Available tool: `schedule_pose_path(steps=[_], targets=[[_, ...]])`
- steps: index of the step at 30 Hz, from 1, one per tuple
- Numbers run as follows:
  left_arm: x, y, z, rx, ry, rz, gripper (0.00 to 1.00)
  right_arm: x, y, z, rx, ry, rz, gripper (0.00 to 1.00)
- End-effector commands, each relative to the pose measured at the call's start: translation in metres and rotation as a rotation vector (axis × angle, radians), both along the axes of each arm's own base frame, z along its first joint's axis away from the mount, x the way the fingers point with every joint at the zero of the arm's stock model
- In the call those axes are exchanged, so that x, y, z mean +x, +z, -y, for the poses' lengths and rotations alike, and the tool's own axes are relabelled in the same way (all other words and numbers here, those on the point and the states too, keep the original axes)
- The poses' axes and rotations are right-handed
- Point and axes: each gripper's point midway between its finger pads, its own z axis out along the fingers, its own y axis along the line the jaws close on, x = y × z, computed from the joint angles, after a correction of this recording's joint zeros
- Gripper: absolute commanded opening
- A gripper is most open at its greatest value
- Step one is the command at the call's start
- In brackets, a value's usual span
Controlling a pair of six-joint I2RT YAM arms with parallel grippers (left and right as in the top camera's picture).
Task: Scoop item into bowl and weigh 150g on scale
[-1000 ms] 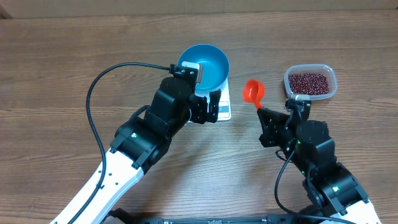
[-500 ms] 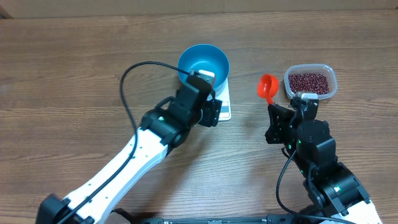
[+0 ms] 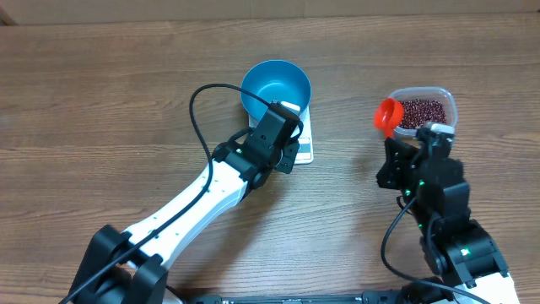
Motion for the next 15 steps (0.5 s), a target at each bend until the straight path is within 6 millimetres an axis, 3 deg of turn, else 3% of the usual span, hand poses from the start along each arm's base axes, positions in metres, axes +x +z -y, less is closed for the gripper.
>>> schedule_pose_path(steps=[1, 8, 15], targets=[[0.008, -0.006, 0.004, 0.051, -0.055, 0.027, 0.04, 0.004, 0.022, 0.006, 0.057, 0.011, 0.037, 0.03], [0.014, -0.019, 0.009, 0.084, -0.102, 0.040, 0.04, 0.006, 0.024, 0.022, 0.091, -0.006, 0.037, 0.03], [0.019, -0.034, 0.012, 0.132, -0.157, 0.046, 0.04, 0.006, 0.024, 0.022, 0.078, -0.001, 0.036, 0.04]])
